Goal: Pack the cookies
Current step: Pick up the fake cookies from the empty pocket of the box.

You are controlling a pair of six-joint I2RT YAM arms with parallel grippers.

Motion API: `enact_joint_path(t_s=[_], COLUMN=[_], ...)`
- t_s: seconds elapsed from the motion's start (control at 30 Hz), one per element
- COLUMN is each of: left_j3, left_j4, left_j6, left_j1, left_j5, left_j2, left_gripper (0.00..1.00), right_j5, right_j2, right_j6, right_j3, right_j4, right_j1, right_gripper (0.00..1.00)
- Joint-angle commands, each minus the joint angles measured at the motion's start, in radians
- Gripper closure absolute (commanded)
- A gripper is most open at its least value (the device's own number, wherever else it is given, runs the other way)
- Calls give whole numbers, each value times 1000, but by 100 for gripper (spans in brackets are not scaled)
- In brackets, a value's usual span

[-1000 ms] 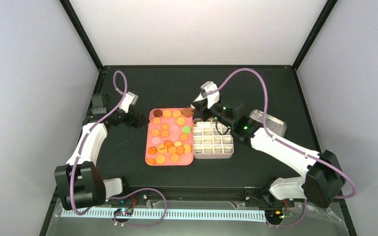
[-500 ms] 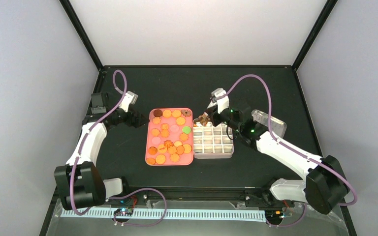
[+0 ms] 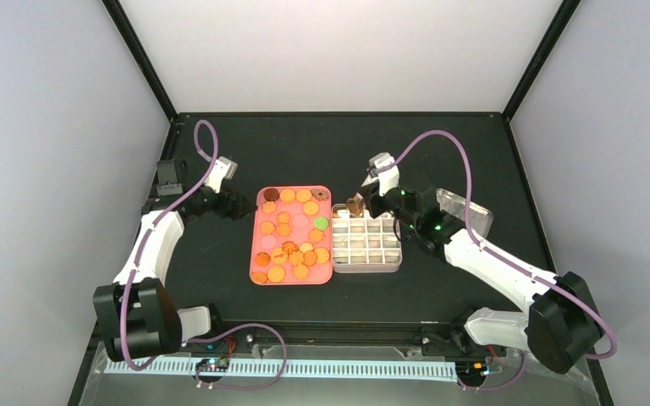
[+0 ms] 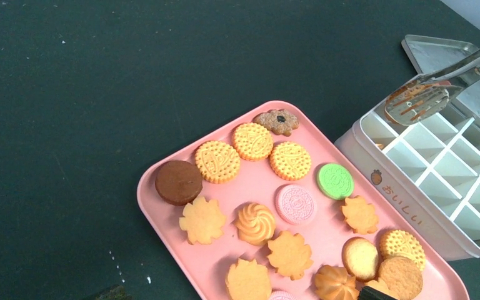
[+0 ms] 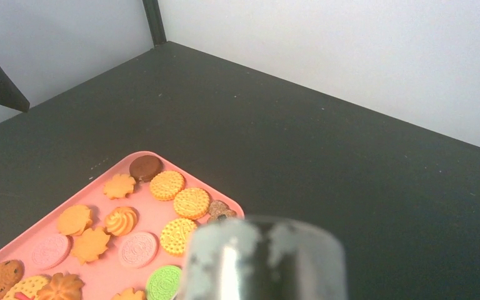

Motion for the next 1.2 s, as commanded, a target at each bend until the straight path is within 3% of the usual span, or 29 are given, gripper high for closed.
enact_joint_path(t_s=[0.0,0.1,0.43,0.57,0.73,0.9,1.17], left_j3=[23,24,23,26,26,28,32], left_j4=[-5,-7,-6,-2,0,-2,-3], left_j6=[13,17,15,11,9,14,9], left_j1=[5,5,5,5,5,5,5], left_j5=[37,37,37,37,37,32,22], left_j2=[-12,-12,-13,-13,-15,-13,-16], left_gripper=[3,2,3,2,2,2,2], right_j5=[6,6,-13,-1,-30,-89,-58], right_j2=[-25,-22,-7,-14,-38,-60,-25], right_j6=[0,-3,-6,-11,-11,4,15], right_j3=[-9,-8,4,13,19,46,89], right_j4=[62,63,55,46,43,43,68], right_j1=[-17,-18,-17,-17,-18,0,181], right_gripper=[96,94,72,68,71,80,81])
